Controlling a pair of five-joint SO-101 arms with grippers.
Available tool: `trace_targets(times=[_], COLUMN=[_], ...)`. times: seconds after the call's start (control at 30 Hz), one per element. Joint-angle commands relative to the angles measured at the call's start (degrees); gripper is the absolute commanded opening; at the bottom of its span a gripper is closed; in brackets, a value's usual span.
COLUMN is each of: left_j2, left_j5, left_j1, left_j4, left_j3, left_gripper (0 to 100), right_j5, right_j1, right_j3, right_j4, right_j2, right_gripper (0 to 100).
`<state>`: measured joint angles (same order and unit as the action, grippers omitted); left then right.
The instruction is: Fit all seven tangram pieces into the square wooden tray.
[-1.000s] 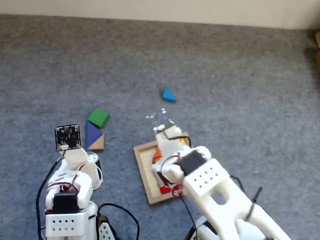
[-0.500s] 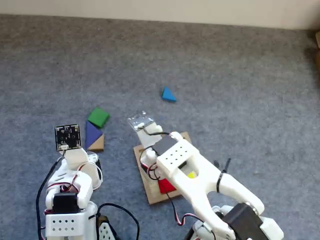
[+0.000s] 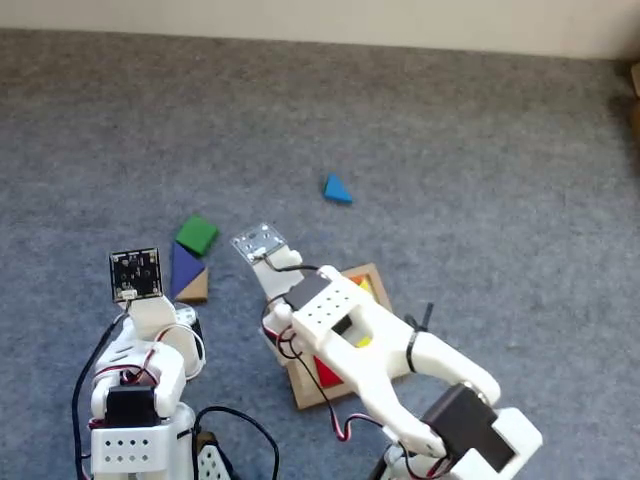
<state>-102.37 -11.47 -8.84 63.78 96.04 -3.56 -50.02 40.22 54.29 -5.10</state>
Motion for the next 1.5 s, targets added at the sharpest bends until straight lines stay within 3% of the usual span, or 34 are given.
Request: trace_targets(times=[0.0,0.23,0.67,0.77,1.13,1.47], left_j2=[-0.13,-0.13,-0.13,-0.13,-0.13,-0.13], left_j5=[0.35,0.35,0.35,0.35,0.35,0.35], left_j1=[-0.84,-0.84,-0.84,-0.84,-0.84,-0.84], left_j4=[0.09,0.09,0.09,0.09,0.09,0.09], left_j3=[1.19,1.19,1.19,1.19,1.19,1.19], left_gripper=[0,0,0,0,0,0], right_j5=[0.0,8.18,8.79,8.79,8.97,16.62], right_j1=[0.57,2.59,2.86,2.86,2.68,2.77], right_j3=[-2.33,-2.24,-2.86,-2.24,8.48,17.01], right_j4=[-1.01,0.75,6.29,6.81,15.78,30.46], right_j2=[1.63,1.98,-0.13,-6.55,-35.74,-60.7], right_gripper=[16.9,5.7,4.1,0.3,0.5,0.5])
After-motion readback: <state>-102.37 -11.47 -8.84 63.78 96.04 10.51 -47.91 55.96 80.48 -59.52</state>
